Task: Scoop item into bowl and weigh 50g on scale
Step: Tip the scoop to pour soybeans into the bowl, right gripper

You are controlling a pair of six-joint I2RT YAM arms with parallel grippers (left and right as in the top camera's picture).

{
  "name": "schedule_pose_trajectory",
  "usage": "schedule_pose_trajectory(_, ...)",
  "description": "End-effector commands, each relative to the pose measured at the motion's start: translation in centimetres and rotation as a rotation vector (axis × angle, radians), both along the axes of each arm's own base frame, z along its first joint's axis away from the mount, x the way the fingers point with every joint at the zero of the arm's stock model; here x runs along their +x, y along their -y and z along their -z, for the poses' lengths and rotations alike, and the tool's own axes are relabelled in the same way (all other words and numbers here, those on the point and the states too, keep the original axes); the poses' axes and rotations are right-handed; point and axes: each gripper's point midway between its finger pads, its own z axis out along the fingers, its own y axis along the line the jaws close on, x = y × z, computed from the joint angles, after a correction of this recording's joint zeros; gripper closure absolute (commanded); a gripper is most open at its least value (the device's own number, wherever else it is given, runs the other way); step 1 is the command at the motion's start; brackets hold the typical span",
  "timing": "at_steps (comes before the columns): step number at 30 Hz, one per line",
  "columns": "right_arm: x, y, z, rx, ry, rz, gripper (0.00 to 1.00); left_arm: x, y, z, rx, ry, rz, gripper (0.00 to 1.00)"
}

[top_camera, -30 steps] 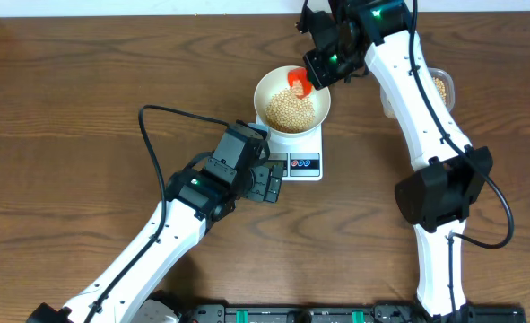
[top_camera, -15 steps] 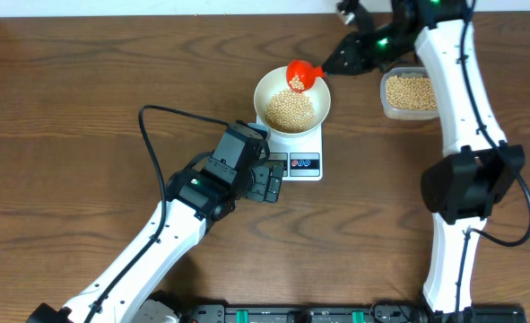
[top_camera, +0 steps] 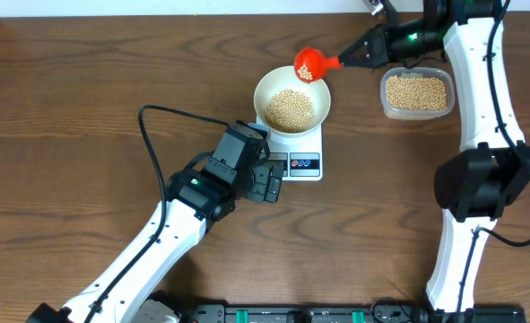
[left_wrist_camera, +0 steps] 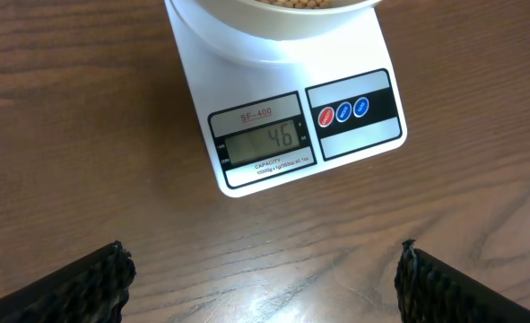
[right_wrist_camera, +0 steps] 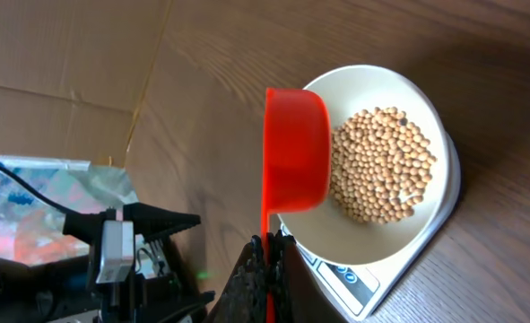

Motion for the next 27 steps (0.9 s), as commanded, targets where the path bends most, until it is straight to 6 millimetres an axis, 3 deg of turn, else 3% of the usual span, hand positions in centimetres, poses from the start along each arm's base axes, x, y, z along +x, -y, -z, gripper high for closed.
schedule_pose_trajectory(1, -0.8, -0.5, -3.0, 0.037, 0.079, -0.028, 0.99, 0.0, -0.1, -0.4, -0.001, 0.014, 0.006, 0.05)
schedule_pose_trajectory(9, -0.7, -0.2, -2.4, -0.003, 0.073, -0.018, 0.99, 0.0, -0.1, -0.4, -0.001, 0.015, 0.006, 0.05)
schedule_pose_trajectory(16, -1.2, -1.1, 0.4, -0.208, 0.078, -0.033, 0.99, 0.0, -0.1, -0.4, 0.000, 0.014, 0.006, 0.05)
schedule_pose_trajectory(20, -1.4, -2.5, 2.8, -0.435, 0.108, -0.033, 0.99, 0.0, -0.1, -0.4, 0.000, 0.014, 0.006, 0.05)
schedule_pose_trajectory(27, -1.2, -3.6, 3.8, -0.593, 0.168, -0.026, 0.99, 0.0, -0.1, -0.4, -0.001, 0.014, 0.006, 0.05)
